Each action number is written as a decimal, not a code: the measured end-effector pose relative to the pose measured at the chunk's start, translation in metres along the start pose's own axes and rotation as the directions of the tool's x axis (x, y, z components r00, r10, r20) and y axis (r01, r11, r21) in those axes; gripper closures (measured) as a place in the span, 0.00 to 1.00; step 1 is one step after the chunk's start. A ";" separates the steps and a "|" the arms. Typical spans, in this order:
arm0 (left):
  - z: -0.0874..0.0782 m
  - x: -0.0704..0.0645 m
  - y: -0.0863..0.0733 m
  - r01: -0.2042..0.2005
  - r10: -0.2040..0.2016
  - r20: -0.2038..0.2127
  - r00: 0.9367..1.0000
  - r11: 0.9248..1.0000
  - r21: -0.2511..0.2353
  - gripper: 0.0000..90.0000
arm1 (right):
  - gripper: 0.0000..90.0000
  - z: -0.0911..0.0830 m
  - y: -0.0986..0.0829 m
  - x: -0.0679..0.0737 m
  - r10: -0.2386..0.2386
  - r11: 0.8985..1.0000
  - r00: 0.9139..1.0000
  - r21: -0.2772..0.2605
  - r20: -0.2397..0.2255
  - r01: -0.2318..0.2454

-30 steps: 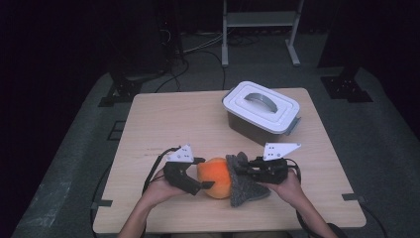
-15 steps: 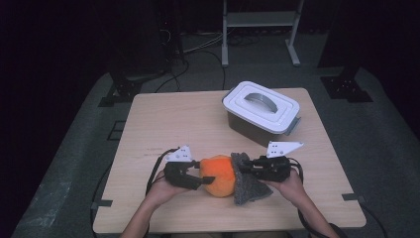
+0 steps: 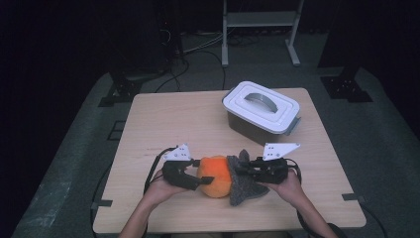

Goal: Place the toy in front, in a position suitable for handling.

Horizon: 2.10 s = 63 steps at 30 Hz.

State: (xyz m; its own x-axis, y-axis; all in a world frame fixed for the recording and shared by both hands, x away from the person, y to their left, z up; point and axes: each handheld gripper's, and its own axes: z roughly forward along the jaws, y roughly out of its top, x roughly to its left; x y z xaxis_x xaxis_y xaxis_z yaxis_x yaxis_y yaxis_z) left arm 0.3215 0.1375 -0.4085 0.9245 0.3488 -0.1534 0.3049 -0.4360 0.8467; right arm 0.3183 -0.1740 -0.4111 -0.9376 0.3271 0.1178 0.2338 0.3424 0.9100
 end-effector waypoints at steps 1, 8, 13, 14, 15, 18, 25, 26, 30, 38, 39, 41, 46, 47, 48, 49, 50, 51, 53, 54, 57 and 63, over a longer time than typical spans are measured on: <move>0.001 0.000 0.000 0.003 -0.003 0.001 1.000 1.000 0.001 0.24 | 0.86 -0.001 0.000 0.000 -0.003 1.000 1.000 0.004 0.003 0.003; 0.011 0.000 0.001 0.015 -0.015 -0.002 1.000 1.000 0.025 0.20 | 0.86 -0.001 0.001 0.002 -0.017 1.000 1.000 0.020 0.014 0.016; 0.013 -0.004 0.003 0.038 -0.038 -0.042 0.998 0.999 0.004 0.35 | 0.86 -0.004 0.013 0.011 -0.048 0.998 0.999 -0.035 -0.004 0.048; 0.013 -0.005 0.004 0.038 -0.037 -0.048 0.998 0.999 0.006 0.35 | 0.86 -0.002 0.014 0.014 -0.063 0.998 0.998 -0.022 0.002 0.063; 0.013 -0.005 0.004 0.035 -0.035 -0.056 0.998 0.999 0.007 0.35 | 0.86 0.000 0.014 0.015 -0.076 0.997 0.997 -0.009 0.008 0.077; 0.012 -0.002 0.002 0.064 -0.064 -0.058 0.996 0.998 -0.008 0.37 | 0.86 0.001 0.009 0.010 -0.059 0.998 0.998 -0.011 0.006 0.059; 0.009 0.001 0.000 0.084 -0.084 -0.047 0.995 0.996 -0.005 0.37 | 0.86 -0.005 -0.006 -0.008 -0.007 0.999 1.000 0.047 0.028 0.005; 0.009 0.000 0.000 0.074 -0.074 -0.041 0.996 0.997 -0.006 0.37 | 0.86 -0.008 -0.004 -0.008 -0.004 1.000 1.000 0.029 0.028 0.003; 0.011 -0.004 0.000 0.029 -0.029 0.006 1.000 0.999 0.015 0.34 | 0.86 -0.018 0.006 -0.008 0.018 0.998 0.999 -0.067 0.034 -0.016; 0.012 -0.005 0.001 0.029 -0.032 0.074 0.997 0.999 0.035 0.13 | 0.86 -0.005 -0.003 -0.004 0.019 1.000 0.998 0.025 -0.062 -0.017; 0.013 -0.007 0.001 0.020 -0.023 0.074 0.997 0.999 0.035 0.14 | 0.86 -0.005 -0.003 -0.004 0.013 1.000 0.998 0.027 -0.058 -0.011; 0.014 -0.011 0.001 -0.026 0.024 0.065 0.998 0.999 0.034 0.21 | 0.86 -0.005 -0.001 -0.002 0.009 0.999 0.999 0.035 -0.054 -0.007; 0.012 -0.027 0.006 -0.205 0.205 -0.006 0.979 0.979 0.020 0.45 | 0.86 -0.012 0.014 0.007 -0.026 0.999 0.998 -0.034 -0.060 0.024; 0.012 -0.029 0.007 -0.228 0.229 -0.038 0.973 0.973 0.017 0.47 | 0.86 -0.012 0.016 0.008 -0.038 0.999 0.998 -0.024 -0.056 0.036; 0.011 -0.031 0.008 -0.244 0.245 -0.065 0.967 0.970 0.023 0.48 | 0.86 -0.011 0.016 0.009 -0.050 0.999 0.998 -0.019 -0.044 0.049; 0.010 -0.031 0.008 -0.259 0.260 -0.087 0.962 0.966 0.028 0.48 | 0.86 -0.010 0.014 0.007 -0.041 0.999 0.999 -0.014 -0.036 0.040; 0.009 -0.030 0.008 -0.260 0.262 -0.097 0.960 0.965 0.034 0.48 | 0.86 -0.010 0.011 0.004 -0.028 1.000 0.999 -0.012 -0.038 0.027; 0.008 -0.030 0.007 -0.254 0.257 -0.098 0.961 0.966 0.041 0.48 | 0.86 -0.008 0.007 0.000 -0.012 1.000 0.999 0.000 -0.037 0.012; 0.010 -0.030 0.004 -0.257 0.260 -0.088 0.962 0.965 0.049 0.47 | 0.86 -0.005 0.000 -0.005 0.010 0.999 0.999 0.041 -0.034 -0.008; 0.010 -0.030 0.004 -0.257 0.261 -0.084 0.962 0.965 0.054 0.46 | 0.86 -0.004 -0.003 -0.008 0.026 0.999 0.999 0.043 -0.047 -0.024; 0.010 -0.027 0.004 -0.238 0.241 -0.072 0.968 0.970 0.047 0.43 | 0.86 -0.007 0.001 -0.004 0.010 1.000 0.999 0.028 -0.036 -0.009; 0.016 -0.019 0.002 -0.143 0.144 -0.036 0.989 0.989 0.032 0.14 | 0.86 0.004 0.003 0.007 -0.018 1.000 0.997 0.017 -0.082 0.020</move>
State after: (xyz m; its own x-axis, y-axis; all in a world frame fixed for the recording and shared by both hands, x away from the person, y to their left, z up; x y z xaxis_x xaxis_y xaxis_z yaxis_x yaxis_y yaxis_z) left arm 0.3081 0.1173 -0.4121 0.9501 0.3117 -0.0114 0.1768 -0.5081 0.8430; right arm 0.3137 -0.1678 -0.4092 -0.9596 0.2479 0.1333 0.2196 0.3633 0.9054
